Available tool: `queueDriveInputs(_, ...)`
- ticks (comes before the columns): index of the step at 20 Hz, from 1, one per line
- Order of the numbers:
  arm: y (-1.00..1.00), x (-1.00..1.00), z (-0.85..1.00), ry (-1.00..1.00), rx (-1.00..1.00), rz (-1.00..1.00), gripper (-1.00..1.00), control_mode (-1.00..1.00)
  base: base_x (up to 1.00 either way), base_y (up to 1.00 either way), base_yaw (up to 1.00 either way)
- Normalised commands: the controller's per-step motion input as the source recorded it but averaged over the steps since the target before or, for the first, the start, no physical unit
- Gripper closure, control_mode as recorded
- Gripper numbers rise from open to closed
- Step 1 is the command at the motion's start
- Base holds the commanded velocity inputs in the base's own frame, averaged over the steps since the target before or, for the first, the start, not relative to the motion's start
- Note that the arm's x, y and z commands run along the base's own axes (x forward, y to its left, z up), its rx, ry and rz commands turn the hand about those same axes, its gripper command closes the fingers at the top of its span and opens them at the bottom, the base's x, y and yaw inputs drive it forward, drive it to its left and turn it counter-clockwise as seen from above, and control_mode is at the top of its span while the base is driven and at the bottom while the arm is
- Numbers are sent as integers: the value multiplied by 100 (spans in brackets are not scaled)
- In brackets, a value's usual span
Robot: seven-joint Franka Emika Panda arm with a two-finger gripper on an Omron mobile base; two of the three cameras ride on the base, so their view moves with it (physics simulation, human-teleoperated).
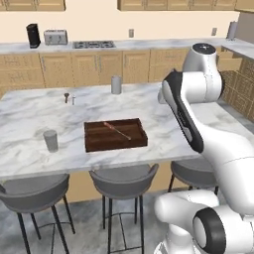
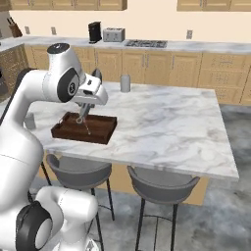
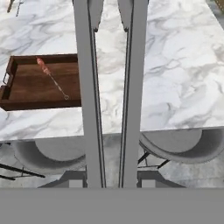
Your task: Take the tongs from the drawer on the left and place them on the dining counter next to the tray containing the kebab skewer.
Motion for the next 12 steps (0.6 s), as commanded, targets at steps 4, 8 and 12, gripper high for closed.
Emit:
queueDriveInputs(4, 0, 0, 0, 0, 0, 0, 100, 100, 51, 0, -7)
queueDriveInputs(8, 0, 0, 0, 0, 0, 0, 100, 100, 50, 0, -2)
queueDriveInputs(12, 0, 0, 0, 0, 0, 0, 100, 100, 50, 0, 0)
